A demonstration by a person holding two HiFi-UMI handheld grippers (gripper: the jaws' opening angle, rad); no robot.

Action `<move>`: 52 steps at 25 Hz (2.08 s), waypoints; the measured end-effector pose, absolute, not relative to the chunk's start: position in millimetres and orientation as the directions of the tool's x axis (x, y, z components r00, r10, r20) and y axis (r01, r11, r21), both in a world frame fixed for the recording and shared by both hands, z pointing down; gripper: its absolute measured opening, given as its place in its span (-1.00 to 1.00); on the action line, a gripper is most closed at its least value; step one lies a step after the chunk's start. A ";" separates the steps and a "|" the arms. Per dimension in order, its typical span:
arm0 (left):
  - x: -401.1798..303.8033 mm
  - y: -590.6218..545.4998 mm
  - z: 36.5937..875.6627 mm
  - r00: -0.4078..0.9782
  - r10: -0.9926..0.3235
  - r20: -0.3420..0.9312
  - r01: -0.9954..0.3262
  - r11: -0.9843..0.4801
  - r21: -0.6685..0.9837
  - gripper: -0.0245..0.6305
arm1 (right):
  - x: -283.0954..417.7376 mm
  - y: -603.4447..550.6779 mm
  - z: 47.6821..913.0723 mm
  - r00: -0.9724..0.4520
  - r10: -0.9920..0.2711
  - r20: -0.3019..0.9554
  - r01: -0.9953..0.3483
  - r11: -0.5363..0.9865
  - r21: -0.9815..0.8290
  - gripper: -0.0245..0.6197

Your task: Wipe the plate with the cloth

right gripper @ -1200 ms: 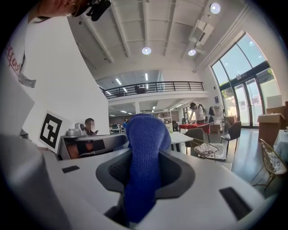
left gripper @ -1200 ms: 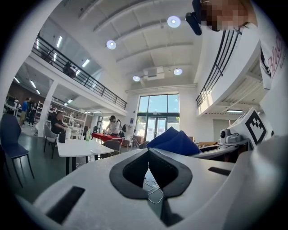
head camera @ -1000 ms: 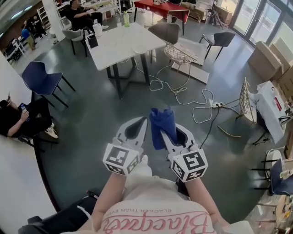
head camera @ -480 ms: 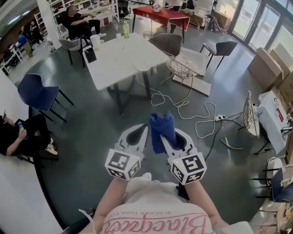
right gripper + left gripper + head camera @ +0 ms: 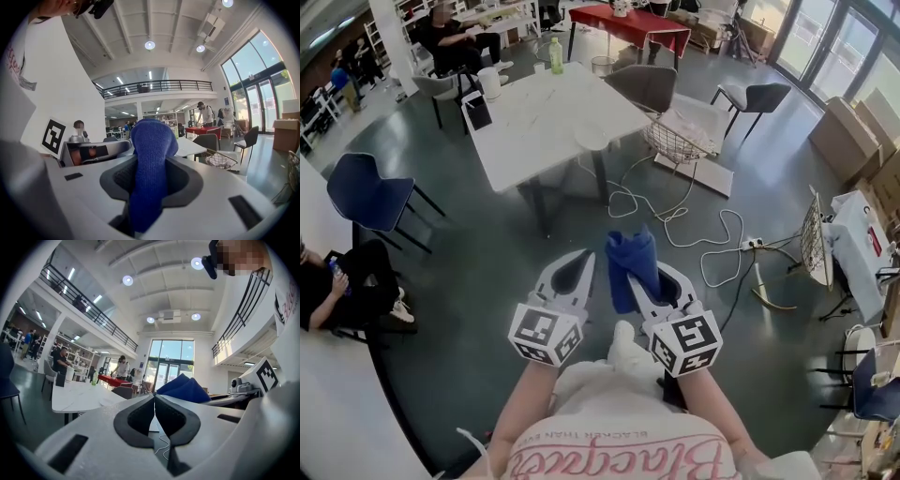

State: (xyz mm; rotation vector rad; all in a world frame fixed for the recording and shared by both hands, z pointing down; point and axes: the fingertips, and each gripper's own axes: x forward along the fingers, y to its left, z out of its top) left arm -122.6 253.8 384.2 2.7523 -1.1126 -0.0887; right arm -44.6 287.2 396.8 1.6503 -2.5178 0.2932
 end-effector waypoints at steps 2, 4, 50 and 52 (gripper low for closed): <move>-123.6 239.4 386.4 0.701 -0.713 0.007 -0.701 -0.687 0.190 -0.91 | -42.1 273.8 399.0 -0.400 -0.893 0.204 -0.916 0.388 -0.101 -0.56; -123.6 225.2 385.9 0.692 -0.721 0.000 -0.707 -0.679 0.198 -0.91 | -40.1 259.9 400.7 -0.404 -0.891 0.208 -0.915 0.389 -0.109 -0.56; 2.5 -156.6 503.4 0.601 -0.759 0.248 -0.734 -0.401 0.548 -0.53 | 88.8 -154.6 423.9 -0.557 -0.801 0.220 -0.830 0.523 -0.195 -0.56; -1.5 -170.4 511.1 0.586 -0.764 0.269 -0.745 -0.378 0.549 -0.39 | 87.4 -169.7 427.9 -0.556 -0.799 0.227 -0.830 0.520 -0.202 -0.56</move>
